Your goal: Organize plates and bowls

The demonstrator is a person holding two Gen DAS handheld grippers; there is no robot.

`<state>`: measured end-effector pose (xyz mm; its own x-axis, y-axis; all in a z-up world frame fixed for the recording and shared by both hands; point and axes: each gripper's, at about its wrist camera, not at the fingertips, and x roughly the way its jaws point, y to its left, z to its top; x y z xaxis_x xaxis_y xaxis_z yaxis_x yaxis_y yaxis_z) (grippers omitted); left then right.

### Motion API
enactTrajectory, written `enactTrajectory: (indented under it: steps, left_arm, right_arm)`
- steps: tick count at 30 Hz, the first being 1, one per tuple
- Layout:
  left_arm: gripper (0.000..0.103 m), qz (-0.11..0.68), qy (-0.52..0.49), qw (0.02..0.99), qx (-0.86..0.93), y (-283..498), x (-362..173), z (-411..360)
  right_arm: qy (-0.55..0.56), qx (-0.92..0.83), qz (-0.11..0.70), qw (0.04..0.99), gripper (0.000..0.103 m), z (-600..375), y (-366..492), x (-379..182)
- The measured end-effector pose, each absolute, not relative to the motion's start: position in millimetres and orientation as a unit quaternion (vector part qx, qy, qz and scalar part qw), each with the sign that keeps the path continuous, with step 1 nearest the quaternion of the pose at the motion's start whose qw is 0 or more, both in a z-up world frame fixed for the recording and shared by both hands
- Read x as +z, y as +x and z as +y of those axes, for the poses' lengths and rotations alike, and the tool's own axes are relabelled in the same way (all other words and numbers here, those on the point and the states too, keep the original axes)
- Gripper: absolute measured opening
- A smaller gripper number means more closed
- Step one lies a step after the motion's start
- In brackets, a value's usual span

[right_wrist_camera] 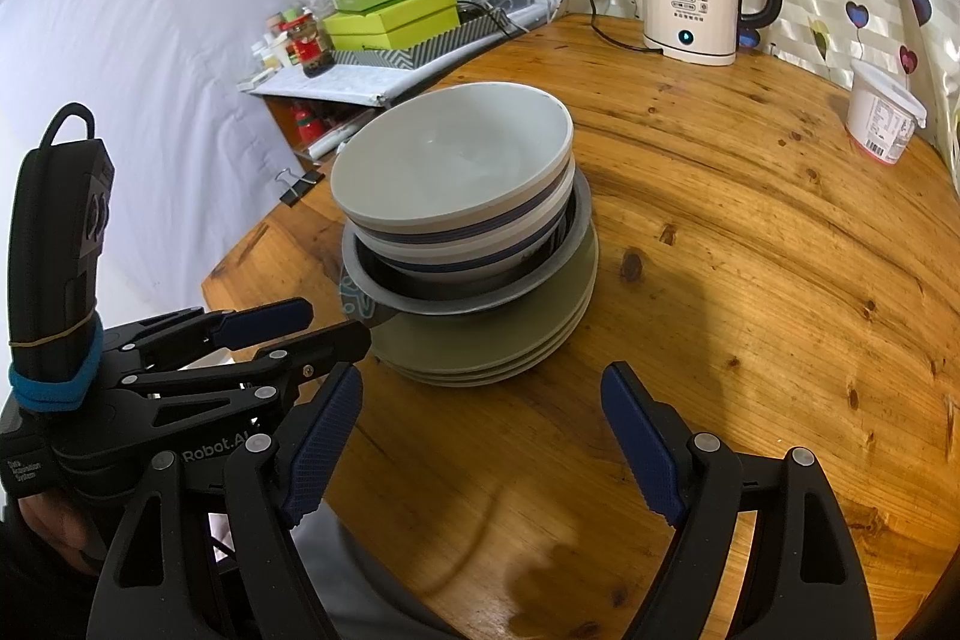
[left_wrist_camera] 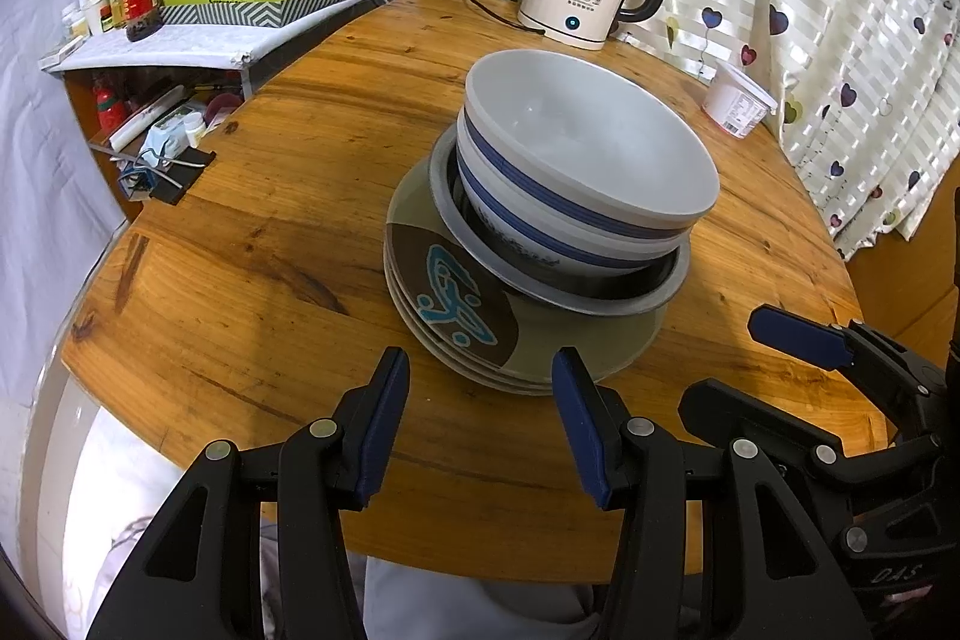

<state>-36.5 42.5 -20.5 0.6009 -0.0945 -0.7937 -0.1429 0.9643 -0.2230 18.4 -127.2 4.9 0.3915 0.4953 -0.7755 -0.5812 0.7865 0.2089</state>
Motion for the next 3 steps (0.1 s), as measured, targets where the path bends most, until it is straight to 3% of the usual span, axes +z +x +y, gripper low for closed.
enactTrajectory:
  steps: [3]
  left_arm:
    - [0.051,0.447,-0.132,0.885,0.016,-37.4,-19.7,43.1]
  right_arm:
    - [-0.048,0.323,0.447,0.833,0.083,-127.1,18.4,4.8]
